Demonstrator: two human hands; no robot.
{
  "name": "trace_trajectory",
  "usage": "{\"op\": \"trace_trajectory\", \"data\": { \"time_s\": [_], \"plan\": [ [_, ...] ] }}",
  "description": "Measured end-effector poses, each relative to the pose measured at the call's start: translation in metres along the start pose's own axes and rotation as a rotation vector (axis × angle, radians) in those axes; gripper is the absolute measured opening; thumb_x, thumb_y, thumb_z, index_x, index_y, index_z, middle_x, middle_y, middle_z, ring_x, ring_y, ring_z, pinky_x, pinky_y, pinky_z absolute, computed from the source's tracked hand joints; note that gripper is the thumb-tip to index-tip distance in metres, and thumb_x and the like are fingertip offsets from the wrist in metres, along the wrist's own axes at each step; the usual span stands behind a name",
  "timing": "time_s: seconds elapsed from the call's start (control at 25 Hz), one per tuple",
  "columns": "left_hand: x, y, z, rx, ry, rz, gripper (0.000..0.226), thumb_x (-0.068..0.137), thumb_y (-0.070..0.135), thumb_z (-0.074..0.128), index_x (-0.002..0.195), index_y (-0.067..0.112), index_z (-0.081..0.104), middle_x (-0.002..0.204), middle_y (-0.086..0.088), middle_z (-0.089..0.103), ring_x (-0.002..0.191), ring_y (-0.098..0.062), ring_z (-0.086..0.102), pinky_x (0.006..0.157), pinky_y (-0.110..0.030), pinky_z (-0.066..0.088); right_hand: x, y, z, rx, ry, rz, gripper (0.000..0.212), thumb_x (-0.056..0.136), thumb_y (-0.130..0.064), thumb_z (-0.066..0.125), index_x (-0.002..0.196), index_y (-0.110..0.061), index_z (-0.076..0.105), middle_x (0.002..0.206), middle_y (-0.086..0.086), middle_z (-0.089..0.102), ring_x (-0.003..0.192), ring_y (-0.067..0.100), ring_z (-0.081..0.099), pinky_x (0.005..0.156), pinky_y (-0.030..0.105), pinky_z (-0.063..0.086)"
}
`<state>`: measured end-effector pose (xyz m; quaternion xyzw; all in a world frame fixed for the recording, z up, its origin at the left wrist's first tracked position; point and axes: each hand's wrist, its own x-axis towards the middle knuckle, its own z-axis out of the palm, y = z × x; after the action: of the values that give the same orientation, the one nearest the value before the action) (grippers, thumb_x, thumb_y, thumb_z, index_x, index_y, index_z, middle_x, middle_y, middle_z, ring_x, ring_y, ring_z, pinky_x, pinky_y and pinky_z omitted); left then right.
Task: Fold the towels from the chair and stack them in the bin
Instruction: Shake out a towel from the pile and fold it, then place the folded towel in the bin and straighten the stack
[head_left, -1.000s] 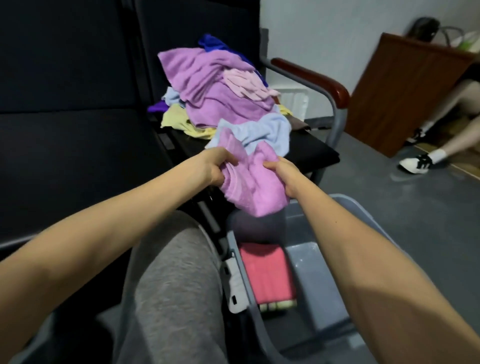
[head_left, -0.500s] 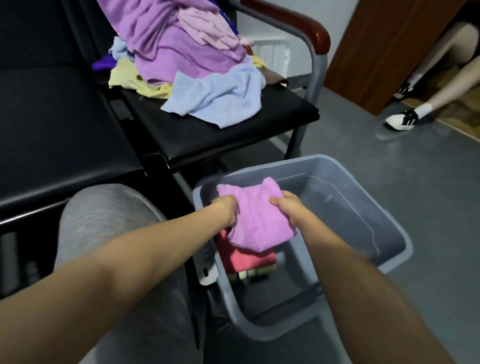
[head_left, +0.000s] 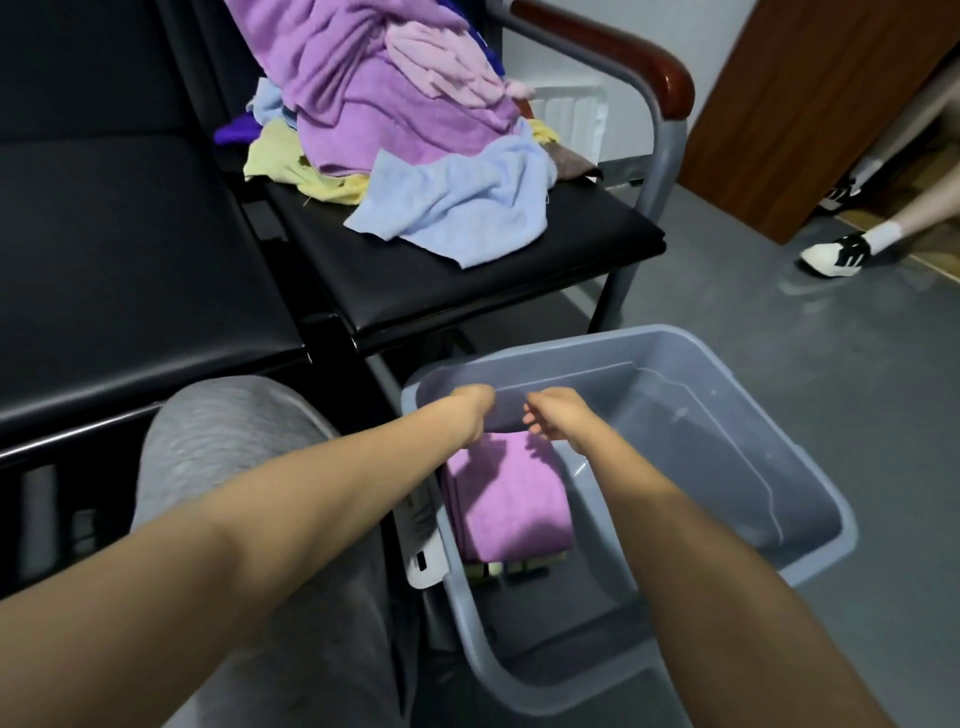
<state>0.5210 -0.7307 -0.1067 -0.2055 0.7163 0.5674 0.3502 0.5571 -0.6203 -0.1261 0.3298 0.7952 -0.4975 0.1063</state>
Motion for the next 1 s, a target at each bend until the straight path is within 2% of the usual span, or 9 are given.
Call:
{"op": "trace_trajectory", "data": {
  "time_s": [0.08, 0.12, 0.28, 0.48, 0.6, 0.72, 0.76, 0.88, 1.0],
  "plan": [
    [-0.011, 0.004, -0.011, -0.134, -0.312, 0.068, 0.019, 0.096, 0.004, 0.041, 0.085, 0.003, 0.056, 0.095, -0.012, 0.064, 0.077, -0.013, 0.056, 0.071, -0.021, 0.049, -0.007, -0.019, 0.004, 0.024, -0.042, -0.057, 0.037, 0.099, -0.021, 0.043, 0.063, -0.011, 0.049, 0.057, 0.005, 0.049, 0.042, 0.012, 0.041, 0.039, 0.017, 0.032],
    [-0.011, 0.011, -0.01, -0.122, -0.289, 0.11, 0.029, 0.095, 0.0, 0.038, 0.069, 0.005, 0.05, 0.068, -0.011, 0.063, 0.059, -0.013, 0.055, 0.056, -0.02, 0.045, -0.01, -0.032, 0.005, 0.031, -0.033, -0.108, 0.041, 0.099, -0.024, 0.044, 0.061, -0.011, 0.048, 0.052, 0.004, 0.048, 0.042, 0.012, 0.041, 0.038, 0.017, 0.032],
    [-0.034, 0.052, -0.027, -0.121, -0.269, 0.222, 0.033, 0.092, -0.004, 0.036, 0.064, 0.007, 0.048, 0.032, -0.001, 0.049, 0.046, -0.014, 0.048, 0.05, -0.02, 0.038, -0.02, -0.083, 0.008, 0.039, 0.069, -0.274, 0.045, 0.096, -0.025, 0.05, 0.052, -0.013, 0.048, 0.035, -0.004, 0.044, 0.028, 0.005, 0.037, 0.035, 0.017, 0.028],
    [-0.046, 0.117, -0.085, 0.02, -0.277, 0.525, 0.021, 0.09, 0.001, 0.049, 0.072, 0.01, 0.053, 0.065, -0.006, 0.055, 0.061, -0.013, 0.053, 0.059, -0.018, 0.045, -0.027, -0.16, 0.01, 0.082, 0.181, -0.529, 0.042, 0.096, -0.024, 0.05, 0.059, -0.006, 0.059, 0.049, 0.001, 0.058, 0.048, 0.009, 0.052, 0.053, 0.023, 0.04],
    [-0.028, 0.156, -0.116, 0.435, 0.098, 0.888, 0.011, 0.087, 0.008, 0.059, 0.098, 0.007, 0.061, 0.096, -0.011, 0.062, 0.091, -0.021, 0.058, 0.074, -0.024, 0.045, -0.016, -0.197, 0.01, -0.08, 0.259, -0.608, 0.039, 0.095, -0.029, 0.048, 0.061, -0.013, 0.055, 0.061, 0.004, 0.056, 0.059, 0.016, 0.051, 0.056, 0.027, 0.036],
    [0.002, 0.174, -0.13, 0.88, 0.267, 0.964, 0.077, 0.083, 0.032, 0.067, 0.147, 0.015, 0.027, 0.147, -0.011, 0.035, 0.136, -0.028, 0.034, 0.107, -0.037, 0.03, 0.002, -0.216, 0.014, -0.272, 0.286, -0.581, 0.015, 0.088, -0.018, 0.051, 0.101, -0.014, 0.058, 0.092, 0.004, 0.063, 0.091, 0.024, 0.058, 0.066, 0.028, 0.041],
    [0.01, 0.175, -0.13, 0.998, 0.259, 0.928, 0.088, 0.082, 0.039, 0.067, 0.151, 0.021, 0.015, 0.152, -0.01, 0.027, 0.141, -0.029, 0.025, 0.111, -0.042, 0.023, 0.009, -0.217, 0.015, -0.351, 0.277, -0.567, 0.034, 0.086, -0.015, 0.052, 0.12, -0.017, 0.052, 0.113, 0.006, 0.058, 0.108, 0.027, 0.054, 0.079, 0.03, 0.043],
    [0.027, 0.167, -0.117, 1.173, 0.218, 0.872, 0.06, 0.085, 0.042, 0.061, 0.138, 0.023, 0.041, 0.141, -0.01, 0.044, 0.134, -0.03, 0.035, 0.105, -0.041, 0.028, 0.015, -0.212, 0.016, -0.625, 0.247, -0.402, 0.084, 0.084, -0.024, 0.059, 0.149, -0.04, 0.008, 0.157, 0.004, 0.0, 0.142, 0.036, 0.01, 0.114, 0.045, 0.018],
    [0.03, 0.163, -0.11, 0.994, 0.213, 1.057, 0.011, 0.086, 0.021, 0.059, 0.089, 0.011, 0.063, 0.101, -0.009, 0.063, 0.106, -0.027, 0.056, 0.083, -0.03, 0.042, 0.023, -0.203, 0.011, -0.587, 0.17, -0.276, 0.083, 0.084, -0.032, 0.061, 0.147, -0.047, 0.008, 0.158, 0.001, -0.014, 0.142, 0.04, -0.001, 0.116, 0.051, 0.011]
  ]
}}
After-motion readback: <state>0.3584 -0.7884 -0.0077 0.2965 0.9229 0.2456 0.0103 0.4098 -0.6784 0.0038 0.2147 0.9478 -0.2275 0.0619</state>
